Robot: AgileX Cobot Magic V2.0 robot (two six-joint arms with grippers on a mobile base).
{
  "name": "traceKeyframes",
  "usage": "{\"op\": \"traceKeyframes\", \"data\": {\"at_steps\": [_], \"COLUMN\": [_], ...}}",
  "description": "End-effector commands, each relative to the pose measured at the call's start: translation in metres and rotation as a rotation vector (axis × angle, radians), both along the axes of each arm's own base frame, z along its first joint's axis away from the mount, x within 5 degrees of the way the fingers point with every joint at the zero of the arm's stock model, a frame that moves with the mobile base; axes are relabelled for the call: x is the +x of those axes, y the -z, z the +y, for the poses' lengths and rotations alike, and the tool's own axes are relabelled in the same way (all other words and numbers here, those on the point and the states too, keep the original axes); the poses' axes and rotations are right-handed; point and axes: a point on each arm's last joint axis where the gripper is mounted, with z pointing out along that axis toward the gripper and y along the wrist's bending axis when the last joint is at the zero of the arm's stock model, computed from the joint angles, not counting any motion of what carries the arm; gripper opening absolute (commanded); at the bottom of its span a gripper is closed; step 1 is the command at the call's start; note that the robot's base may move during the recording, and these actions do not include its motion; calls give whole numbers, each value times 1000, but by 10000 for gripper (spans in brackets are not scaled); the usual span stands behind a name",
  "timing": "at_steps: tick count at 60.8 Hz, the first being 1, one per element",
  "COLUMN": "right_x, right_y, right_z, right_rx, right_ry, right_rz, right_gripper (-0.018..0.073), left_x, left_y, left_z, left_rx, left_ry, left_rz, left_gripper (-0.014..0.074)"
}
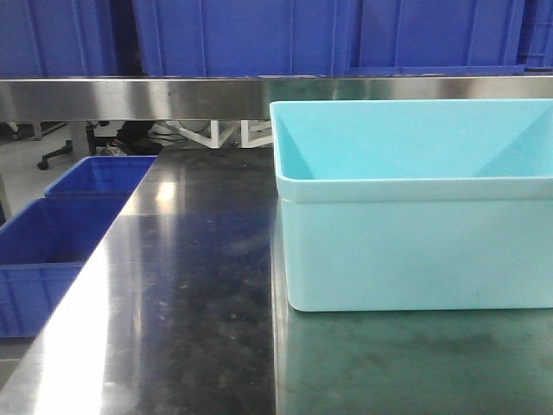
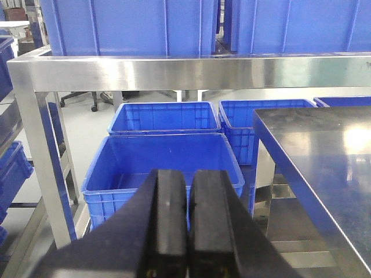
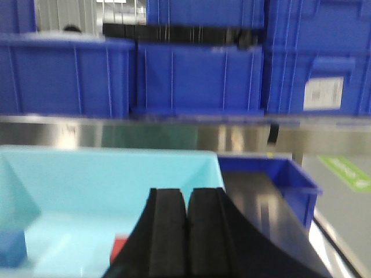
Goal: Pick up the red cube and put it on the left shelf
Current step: 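Move the right gripper over the teal bin toward the red cube, then lower the right gripper into the teal bin and grasp the red cube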
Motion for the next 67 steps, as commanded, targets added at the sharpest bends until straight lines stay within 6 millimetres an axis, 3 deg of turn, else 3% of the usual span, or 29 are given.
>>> {"op": "traceKeyframes", "data": {"at_steps": [1, 15, 24, 36, 43, 50, 58, 67], "right_x": [-14, -7, 19, 61, 93, 126, 164, 191], "right_y": [-48, -124, -159, -187, -187, -178, -151, -123], "right_z": [-1, 2, 5, 22, 36, 52, 65, 72], "right_rx": [-9, -20, -29, -61, -89, -113, -129, -138], "right_ry": [14, -22, -55, -201, -273, -321, -332, -330], "right_rz": [-177, -15, 191, 418, 548, 656, 798, 915], "right_gripper": [42, 42, 42, 43, 88, 194, 340, 447], "left_x": [0, 0, 0, 0, 0, 0, 0, 0], "left_y": [-1, -1, -1, -1, -1, -1, -1, -1], "left_z": [0, 0, 0, 0, 0, 0, 0, 0], "left_rx": [-10, -10, -10, -10, -10, -10, -10, -10], "left_ry": [2, 2, 2, 2, 2, 2, 2, 2], "left_rz": [-77, -77, -77, -77, -77, -77, -77, -77], "left_gripper": [101, 101, 101, 101, 101, 101, 101, 101]}}
